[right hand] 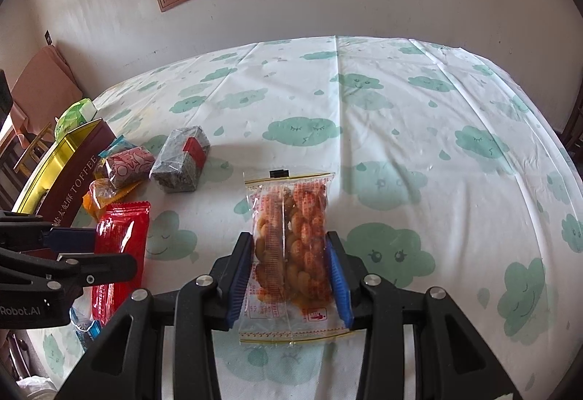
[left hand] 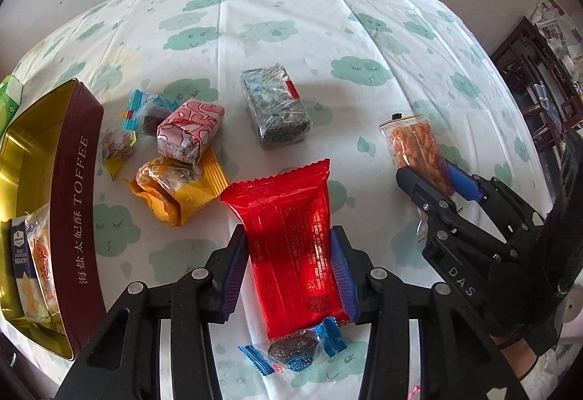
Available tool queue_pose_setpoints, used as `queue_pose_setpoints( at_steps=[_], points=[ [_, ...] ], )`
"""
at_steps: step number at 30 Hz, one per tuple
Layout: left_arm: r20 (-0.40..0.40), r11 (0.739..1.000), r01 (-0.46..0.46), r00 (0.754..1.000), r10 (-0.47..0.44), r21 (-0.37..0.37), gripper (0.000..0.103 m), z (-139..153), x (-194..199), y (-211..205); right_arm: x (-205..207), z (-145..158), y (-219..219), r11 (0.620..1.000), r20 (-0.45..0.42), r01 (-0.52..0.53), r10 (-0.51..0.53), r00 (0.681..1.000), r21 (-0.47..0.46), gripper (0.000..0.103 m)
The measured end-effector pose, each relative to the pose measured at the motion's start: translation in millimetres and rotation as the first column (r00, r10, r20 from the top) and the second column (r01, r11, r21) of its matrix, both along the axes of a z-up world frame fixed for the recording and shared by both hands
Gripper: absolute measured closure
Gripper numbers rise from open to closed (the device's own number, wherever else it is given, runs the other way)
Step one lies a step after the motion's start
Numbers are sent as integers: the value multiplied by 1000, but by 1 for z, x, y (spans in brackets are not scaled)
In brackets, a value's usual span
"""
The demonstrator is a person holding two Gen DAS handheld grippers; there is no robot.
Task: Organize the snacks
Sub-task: 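Carry the red snack into the tin and open the left gripper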
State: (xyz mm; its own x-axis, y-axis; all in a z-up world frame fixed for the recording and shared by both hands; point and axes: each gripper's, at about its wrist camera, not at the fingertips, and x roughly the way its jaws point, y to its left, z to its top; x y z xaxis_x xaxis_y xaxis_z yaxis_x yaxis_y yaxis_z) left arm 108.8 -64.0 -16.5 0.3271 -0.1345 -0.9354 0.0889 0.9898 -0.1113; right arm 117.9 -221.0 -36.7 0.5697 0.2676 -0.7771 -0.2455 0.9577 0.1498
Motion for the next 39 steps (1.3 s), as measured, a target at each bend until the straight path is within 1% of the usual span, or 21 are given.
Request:
queue_pose_setpoints(
  at_steps=[7,15,19,25,32,36,39],
  points=[
    [54,1000,23,998,-22,-20,63,18,-1,3,0,0,0,1000,0,0,0,1000,0,63],
    [108,1000,9,994,-6,-23,63,35,-4,15,0,0,0,1000,0,0,0,1000,-3,63],
    [124,1000,-3,992,6,-24,64,44,-7,26,0,0,2,1000,3,-1,1,1000,-19,63],
    [158,1000,-17,987,18,-5,64,62,-17,45,0,0,4,999,5,-2,2,1000,-34,63],
    [201,998,-69,977,66,3,64,86,-30,86,-1,0,8,998,8,-2,3,1000,-58,63],
    [229,992,-120,968,106,49,64,99,-37,120,-1,0,9,998,10,-3,3,1000,-69,63],
    [236,980,-174,961,147,99,64,103,-41,150,-1,0,10,997,10,-3,3,1000,-71,63]
  ],
)
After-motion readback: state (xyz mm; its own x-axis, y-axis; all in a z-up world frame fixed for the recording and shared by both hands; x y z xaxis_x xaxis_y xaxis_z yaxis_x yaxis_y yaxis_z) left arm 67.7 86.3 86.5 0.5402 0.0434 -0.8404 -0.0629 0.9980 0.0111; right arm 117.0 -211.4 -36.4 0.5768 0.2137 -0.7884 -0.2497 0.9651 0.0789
